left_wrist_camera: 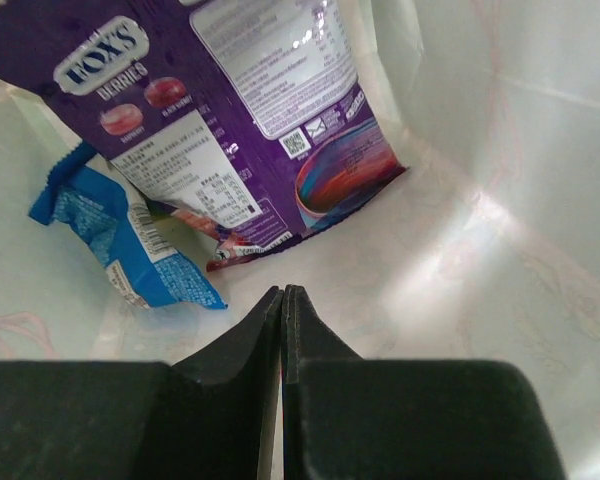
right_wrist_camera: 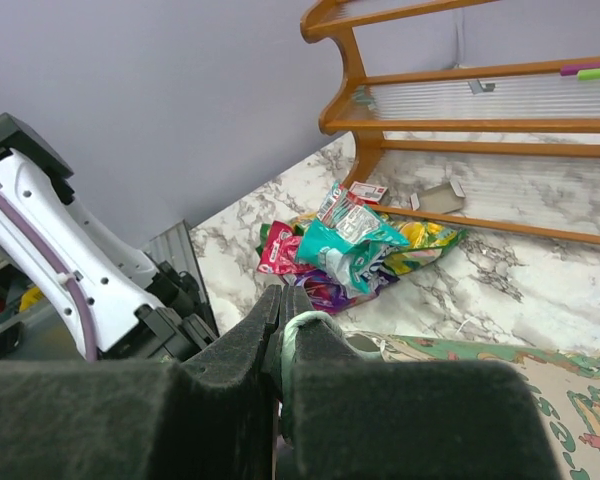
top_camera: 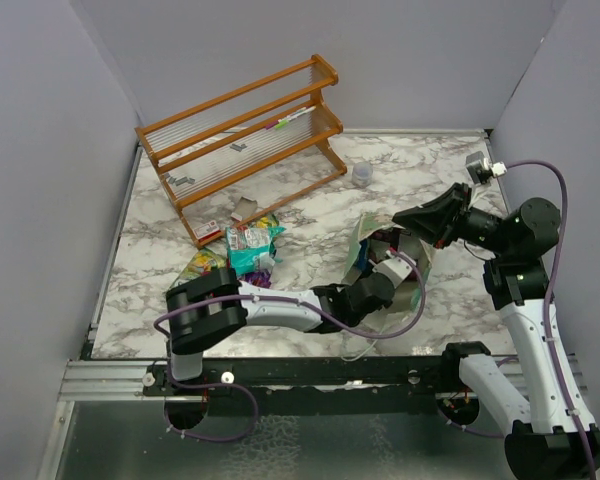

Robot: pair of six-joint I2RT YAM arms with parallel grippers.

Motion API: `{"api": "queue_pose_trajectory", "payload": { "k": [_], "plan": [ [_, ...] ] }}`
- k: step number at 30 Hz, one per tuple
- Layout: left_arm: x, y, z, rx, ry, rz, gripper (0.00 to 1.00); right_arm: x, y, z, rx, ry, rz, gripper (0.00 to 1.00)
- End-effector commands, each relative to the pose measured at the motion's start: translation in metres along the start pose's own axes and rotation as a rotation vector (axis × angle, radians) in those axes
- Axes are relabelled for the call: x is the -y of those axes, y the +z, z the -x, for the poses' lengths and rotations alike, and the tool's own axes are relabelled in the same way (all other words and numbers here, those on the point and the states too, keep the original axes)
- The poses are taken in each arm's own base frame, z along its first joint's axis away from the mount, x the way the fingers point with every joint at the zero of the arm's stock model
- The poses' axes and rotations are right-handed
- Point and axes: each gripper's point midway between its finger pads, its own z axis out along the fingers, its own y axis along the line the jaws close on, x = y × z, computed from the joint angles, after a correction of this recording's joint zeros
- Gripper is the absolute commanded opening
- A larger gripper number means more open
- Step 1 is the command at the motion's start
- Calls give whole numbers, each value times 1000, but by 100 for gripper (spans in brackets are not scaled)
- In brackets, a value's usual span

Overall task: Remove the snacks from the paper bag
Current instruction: Take out the snack from the paper bag.

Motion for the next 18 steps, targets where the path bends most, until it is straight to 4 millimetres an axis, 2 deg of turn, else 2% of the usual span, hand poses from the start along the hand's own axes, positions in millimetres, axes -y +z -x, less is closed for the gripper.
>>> {"api": "queue_pose_trajectory", "payload": {
  "k": [1, 6, 11, 18],
  "plan": [
    [0, 13, -6, -15, 10, 48, 5, -12, -1, 5, 15, -40, 38, 2],
    [-16, 26, -20, -78, 99, 173, 6, -11, -1, 3, 12, -36, 41, 2],
    [-40, 38, -32, -125, 125, 272, 16, -12, -1, 3, 13, -41, 40, 2],
    [-60, 53, -37, -155, 119, 314, 49, -12, -2, 3, 11, -45, 32, 2]
  ]
}}
